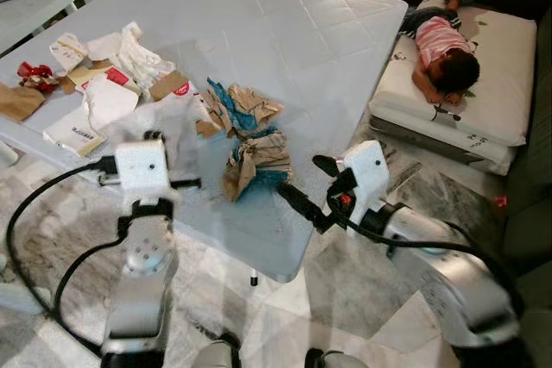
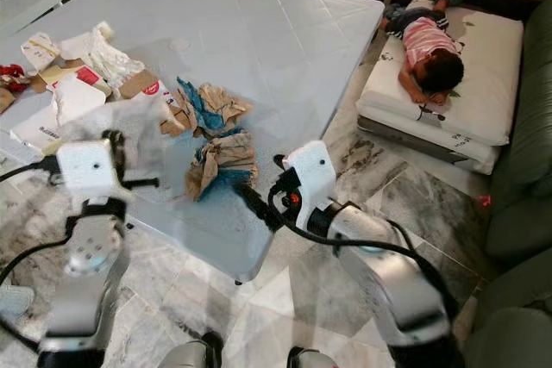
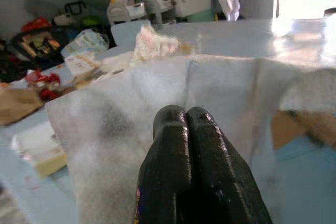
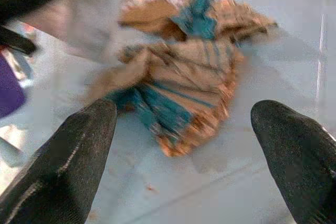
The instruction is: Picking trash to rubbish bin
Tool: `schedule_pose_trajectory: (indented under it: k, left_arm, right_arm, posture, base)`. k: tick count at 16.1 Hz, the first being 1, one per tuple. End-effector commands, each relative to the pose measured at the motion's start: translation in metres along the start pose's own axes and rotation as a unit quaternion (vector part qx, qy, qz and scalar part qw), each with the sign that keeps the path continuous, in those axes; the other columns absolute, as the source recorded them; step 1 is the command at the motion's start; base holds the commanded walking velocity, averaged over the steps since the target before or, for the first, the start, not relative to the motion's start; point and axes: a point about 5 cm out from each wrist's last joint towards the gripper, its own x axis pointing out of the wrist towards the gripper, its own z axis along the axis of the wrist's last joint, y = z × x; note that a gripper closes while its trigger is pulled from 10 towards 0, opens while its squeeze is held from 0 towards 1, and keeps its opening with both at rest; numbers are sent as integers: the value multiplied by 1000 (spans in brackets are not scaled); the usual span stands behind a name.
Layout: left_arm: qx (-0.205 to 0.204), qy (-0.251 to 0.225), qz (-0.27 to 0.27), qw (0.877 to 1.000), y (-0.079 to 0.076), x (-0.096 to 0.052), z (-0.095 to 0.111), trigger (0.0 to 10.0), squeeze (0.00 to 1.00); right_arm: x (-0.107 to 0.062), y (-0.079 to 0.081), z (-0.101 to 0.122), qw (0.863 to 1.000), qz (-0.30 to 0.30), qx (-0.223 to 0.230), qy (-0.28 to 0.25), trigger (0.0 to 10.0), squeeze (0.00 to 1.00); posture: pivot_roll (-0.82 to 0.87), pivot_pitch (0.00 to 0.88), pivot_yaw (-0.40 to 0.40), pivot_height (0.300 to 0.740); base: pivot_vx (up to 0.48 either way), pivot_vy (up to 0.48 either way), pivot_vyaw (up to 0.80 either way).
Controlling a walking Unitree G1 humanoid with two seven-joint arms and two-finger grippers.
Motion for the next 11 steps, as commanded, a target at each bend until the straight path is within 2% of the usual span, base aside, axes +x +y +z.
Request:
schedule_pose_trajectory:
  k: [1, 5, 8, 11]
  left_arm:
    - [17, 4, 1, 1000, 9, -8, 0, 0, 0]
    - [40, 23, 7, 999, 25, -31, -2, 0, 0]
    - [43, 31, 4, 999, 27, -41, -2, 0, 0]
    - [43, 36, -3, 998, 27, -45, 0, 0, 0]
  right_arm:
    - [7, -6, -4, 1000, -17, -18, -1, 10000, 0]
    - [24, -31, -12, 994, -87, -72, -3, 10000, 0]
    - [30, -39, -13, 992, -108, -62, -8, 10000, 0]
    - [39, -38, -12, 994, -101, -41, -29, 10000, 0]
  posture:
    - [75, 190, -19, 740]
    - [138, 206, -12, 740]
    - [150, 208, -10, 740]
    - [164, 212, -7, 740]
  base:
    - [0, 0, 0]
    - [0, 0, 0]
    - [0, 0, 0]
    - [0, 0, 0]
